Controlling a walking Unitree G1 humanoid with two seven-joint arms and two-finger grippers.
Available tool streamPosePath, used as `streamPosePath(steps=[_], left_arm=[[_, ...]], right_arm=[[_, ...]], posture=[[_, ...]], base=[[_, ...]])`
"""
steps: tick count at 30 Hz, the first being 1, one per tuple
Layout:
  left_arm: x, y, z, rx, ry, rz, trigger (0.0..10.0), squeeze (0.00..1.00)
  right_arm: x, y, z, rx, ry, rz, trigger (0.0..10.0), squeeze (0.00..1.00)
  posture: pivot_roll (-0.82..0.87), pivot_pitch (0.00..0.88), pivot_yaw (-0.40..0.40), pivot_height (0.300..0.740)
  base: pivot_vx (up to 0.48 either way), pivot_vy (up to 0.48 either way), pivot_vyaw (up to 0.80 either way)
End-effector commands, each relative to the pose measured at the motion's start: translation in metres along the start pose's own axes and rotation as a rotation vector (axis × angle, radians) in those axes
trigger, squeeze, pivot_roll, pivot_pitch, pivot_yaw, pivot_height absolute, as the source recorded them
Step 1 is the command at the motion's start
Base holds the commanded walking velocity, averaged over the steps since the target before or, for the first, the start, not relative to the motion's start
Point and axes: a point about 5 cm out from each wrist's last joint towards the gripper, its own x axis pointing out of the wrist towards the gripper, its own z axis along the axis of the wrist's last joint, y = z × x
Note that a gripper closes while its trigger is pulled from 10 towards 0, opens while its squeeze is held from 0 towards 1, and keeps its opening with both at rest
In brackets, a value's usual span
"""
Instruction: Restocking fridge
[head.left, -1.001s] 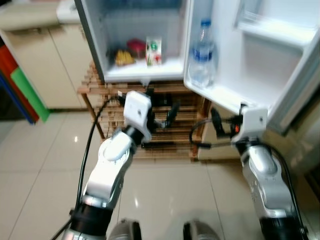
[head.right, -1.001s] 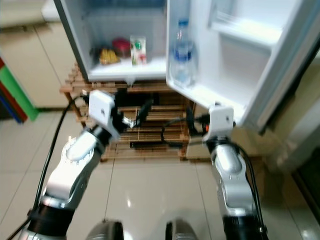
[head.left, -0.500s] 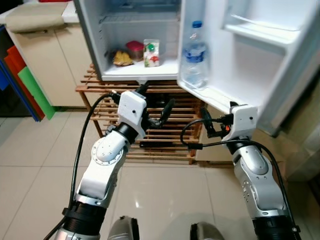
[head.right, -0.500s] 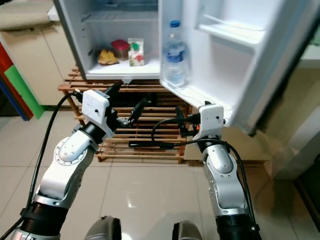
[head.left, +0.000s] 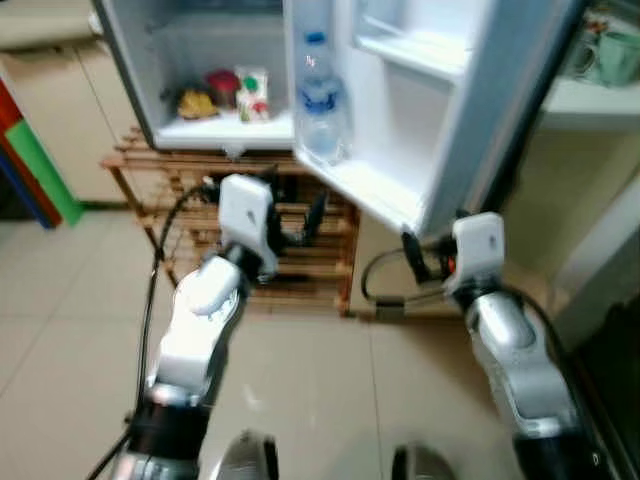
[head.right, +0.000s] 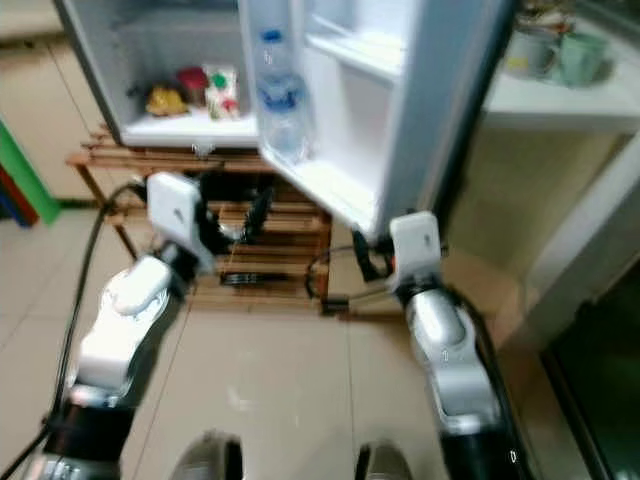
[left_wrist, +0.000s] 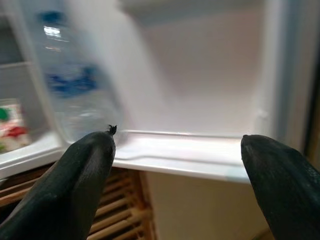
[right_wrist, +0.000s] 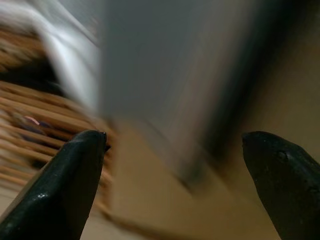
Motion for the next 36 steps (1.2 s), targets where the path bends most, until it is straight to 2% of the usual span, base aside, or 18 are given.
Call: streamPosePath(steps=[1, 2, 3, 6, 8, 10, 13, 15, 17, 22, 26, 29, 33, 34, 35, 36], left_arm=[[-0.004, 0.015, -0.024, 0.075, 0.156, 0.038, 10.0, 0.0], [-0.006, 0.022, -0.041, 0.093, 0.269, 0.064, 10.0, 0.0], [-0.007, 0.027, -0.051, 0.101, 0.341, 0.085, 10.0, 0.0], [-0.012, 0.043, -0.073, 0.054, 0.465, 0.17, 10.0, 0.0], [-0.015, 0.049, -0.085, 0.056, 0.521, 0.191, 10.0, 0.0], [-0.014, 0.048, -0.09, 0.075, 0.544, 0.174, 10.0, 0.0], [-0.013, 0.046, -0.092, 0.097, 0.551, 0.155, 10.0, 0.0], [-0.016, 0.045, -0.096, 0.15, 0.561, 0.094, 10.0, 0.0], [-0.019, 0.052, -0.099, 0.194, 0.582, 0.106, 10.0, 0.0], [-0.022, 0.06, -0.102, 0.174, 0.606, 0.139, 10.0, 0.0], [-0.022, 0.055, -0.106, 0.165, 0.618, 0.104, 10.0, 0.0], [-0.023, 0.047, -0.114, 0.167, 0.645, 0.053, 10.0, 0.0], [-0.03, 0.037, -0.126, 0.165, 0.713, -0.021, 10.0, 0.0], [-0.03, 0.037, -0.126, 0.165, 0.713, -0.021, 10.0, 0.0], [-0.03, 0.036, -0.127, 0.165, 0.714, -0.031, 10.0, 0.0], [-0.031, 0.034, -0.128, 0.166, 0.725, -0.057, 10.0, 0.0]], right_arm=[[-0.001, -0.002, -0.01, 0.002, 0.059, -0.049, 10.0, 0.0], [0.0, -0.012, -0.014, -0.009, 0.081, -0.115, 10.0, 0.0], [0.001, -0.019, -0.016, -0.016, 0.091, -0.158, 10.0, 0.0], [0.012, -0.039, -0.005, -0.032, 0.057, -0.277, 10.0, 0.0], [0.029, -0.051, 0.007, -0.056, 0.018, -0.314, 10.0, 0.0], [0.046, -0.057, 0.017, -0.06, -0.001, -0.324, 10.0, 0.0], [0.057, -0.06, 0.025, -0.094, -0.013, -0.332, 10.0, 0.0], [0.076, -0.073, 0.052, -0.173, -0.055, -0.359, 10.0, 0.0], [0.081, -0.079, 0.063, -0.2, -0.068, -0.387, 10.0, 0.0], [0.085, -0.083, 0.074, -0.209, -0.088, -0.403, 10.0, 0.0], [0.09, -0.075, 0.073, -0.171, -0.072, -0.34, 10.0, 0.0], [0.092, -0.064, 0.067, -0.118, -0.074, -0.264, 10.0, 0.0], [0.097, -0.022, 0.065, 0.178, -0.081, -0.02, 10.0, 0.0], [0.097, -0.022, 0.065, 0.178, -0.081, -0.02, 10.0, 0.0], [0.098, -0.011, 0.071, 0.212, -0.102, 0.039, 10.0, 0.0], [0.095, 0.008, 0.084, 0.277, -0.152, 0.142, 10.0, 0.0]], posture=[[-0.08, 0.0, 0.039, 0.671], [-0.08, 0.0, 0.036, 0.671], [-0.08, 0.0, 0.036, 0.671], [-0.08, 0.0, 0.036, 0.671], [-0.07, 0.0, 0.029, 0.671], [-0.05, 0.0, 0.018, 0.671], [-0.02, 0.0, 0.004, 0.671], [0.01, 0.0, -0.025, 0.671], [0.02, 0.0, -0.033, 0.671], [0.02, 0.0, -0.04, 0.671], [0.01, 0.0, -0.032, 0.671], [-0.01, 0.0, -0.019, 0.671], [-0.06, 0.0, 0.014, 0.671], [-0.06, 0.0, 0.014, 0.671], [-0.07, 0.0, 0.02, 0.671], [-0.07, 0.0, 0.024, 0.671]], base=[[0.0, 0.0, 0.0], [0.0, 0.0, 0.0], [0.0, 0.0, 0.0], [0.0, 0.0, 0.0], [0.0, 0.0, 0.0], [0.0, 0.0, 0.0], [0.0, 0.0, 0.0], [0.0, 0.0, 0.0], [0.0, 0.0, 0.0], [0.0, 0.0, 0.0], [0.0, 0.0, 0.0], [0.0, 0.0, 0.0], [0.0, 0.0, 0.0], [0.0, 0.0, 0.0], [0.0, 0.0, 0.0], [0.0, 0.0, 0.0]])
